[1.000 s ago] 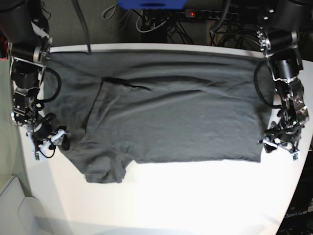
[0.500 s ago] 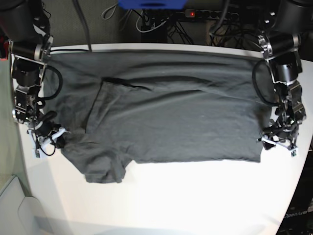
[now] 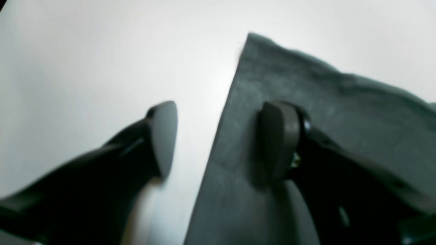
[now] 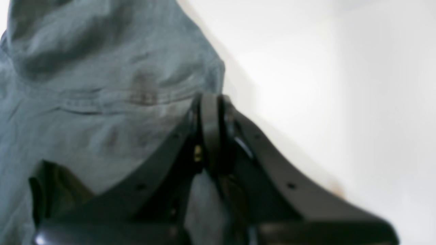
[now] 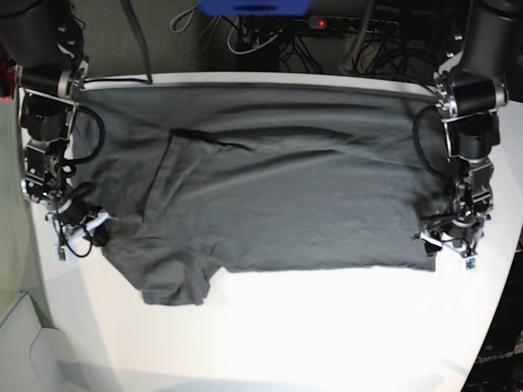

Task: Layout the t-shirt on the table in an organized manner, then fold the t-shirt properly
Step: 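Grasp the hem corners of the grey shirt with both grippers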

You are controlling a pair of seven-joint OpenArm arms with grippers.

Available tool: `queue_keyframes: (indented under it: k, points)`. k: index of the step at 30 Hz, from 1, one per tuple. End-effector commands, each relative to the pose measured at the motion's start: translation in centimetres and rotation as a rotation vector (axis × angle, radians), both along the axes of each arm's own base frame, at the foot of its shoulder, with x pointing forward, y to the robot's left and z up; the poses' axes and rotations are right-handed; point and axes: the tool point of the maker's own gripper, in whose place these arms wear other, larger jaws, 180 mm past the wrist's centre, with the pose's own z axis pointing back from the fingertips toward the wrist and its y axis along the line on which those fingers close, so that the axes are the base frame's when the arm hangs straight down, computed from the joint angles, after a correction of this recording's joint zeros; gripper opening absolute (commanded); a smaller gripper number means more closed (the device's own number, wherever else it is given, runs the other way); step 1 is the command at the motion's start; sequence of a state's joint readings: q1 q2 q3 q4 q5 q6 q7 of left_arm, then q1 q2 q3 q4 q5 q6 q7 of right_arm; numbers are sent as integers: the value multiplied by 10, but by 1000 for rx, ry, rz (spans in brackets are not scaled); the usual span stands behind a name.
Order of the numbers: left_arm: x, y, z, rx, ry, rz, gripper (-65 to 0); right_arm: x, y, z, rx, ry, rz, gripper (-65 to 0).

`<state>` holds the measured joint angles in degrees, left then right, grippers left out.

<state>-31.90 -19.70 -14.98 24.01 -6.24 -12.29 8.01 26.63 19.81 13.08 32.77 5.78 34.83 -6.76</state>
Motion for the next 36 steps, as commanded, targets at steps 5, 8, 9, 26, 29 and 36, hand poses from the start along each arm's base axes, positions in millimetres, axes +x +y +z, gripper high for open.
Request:
queue_keyframes:
  k: [5,8,9,26,29,36]
  points:
    - [6,4,5,9,-7,-5,-271,7,-7,11,-21,-17,4,-650]
    - [6,-7,-2,52,28,-70,-274,7,-7,10,-21,-14,4,-650]
    - [6,-12,-4,68,39,-96,-274,7,-7,10,-21,-14,4,-650]
    - [-6,-22,-21,95,89,-149,-607,6,-7,10,-22,-13,4,-650]
    - [-11,-20,-25,95,99,-146,-608,8,1,9,-10,-14,10,-650]
    - [-12,-20,-25,97,98,-148,-611,11,4,12,-1,-31,10,-650]
